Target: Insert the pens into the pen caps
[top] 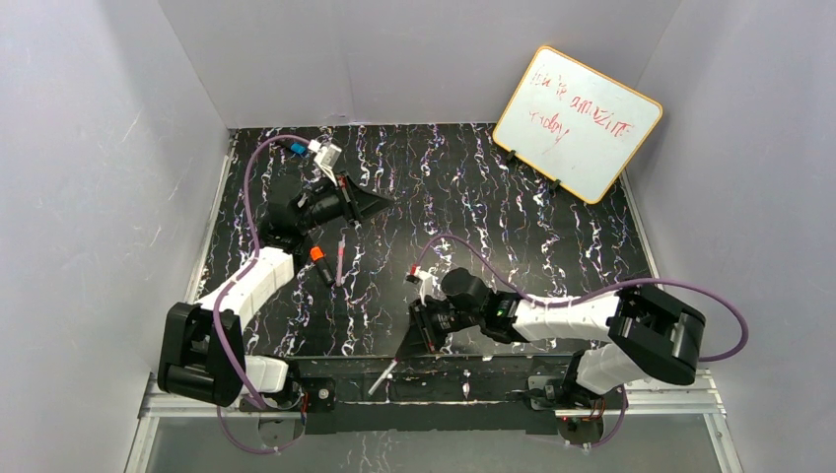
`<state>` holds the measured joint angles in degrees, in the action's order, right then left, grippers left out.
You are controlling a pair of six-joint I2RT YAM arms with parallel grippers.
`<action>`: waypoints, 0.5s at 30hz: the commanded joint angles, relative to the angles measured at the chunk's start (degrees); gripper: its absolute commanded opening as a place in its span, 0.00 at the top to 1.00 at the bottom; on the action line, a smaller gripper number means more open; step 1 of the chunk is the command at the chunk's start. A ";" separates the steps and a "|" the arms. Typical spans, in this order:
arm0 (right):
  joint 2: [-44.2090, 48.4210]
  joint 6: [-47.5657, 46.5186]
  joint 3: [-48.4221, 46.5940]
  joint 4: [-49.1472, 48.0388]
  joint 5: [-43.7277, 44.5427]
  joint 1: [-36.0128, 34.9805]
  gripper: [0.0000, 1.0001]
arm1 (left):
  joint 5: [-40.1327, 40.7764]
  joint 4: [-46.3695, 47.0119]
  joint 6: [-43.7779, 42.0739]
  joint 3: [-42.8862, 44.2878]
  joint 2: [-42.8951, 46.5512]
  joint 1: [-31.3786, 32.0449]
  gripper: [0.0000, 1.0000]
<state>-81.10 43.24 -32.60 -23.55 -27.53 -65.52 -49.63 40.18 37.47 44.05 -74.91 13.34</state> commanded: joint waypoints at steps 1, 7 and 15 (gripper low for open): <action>3.28 -0.77 -0.68 0.04 0.90 0.87 0.99 | 6.32 -11.48 -9.31 0.10 2.49 0.19 1.00; 7.03 -1.66 -4.84 1.17 -0.55 8.91 0.99 | 12.65 -25.28 -17.16 2.58 4.47 0.08 1.00; 2.67 2.14 -13.22 -2.87 -7.58 25.16 0.99 | 21.73 -34.78 -16.73 2.71 5.13 -4.06 1.00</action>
<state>-75.70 43.79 -40.12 -22.70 -30.74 -45.08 -34.06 11.90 21.67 45.32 -72.38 12.03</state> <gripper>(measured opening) 0.190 0.006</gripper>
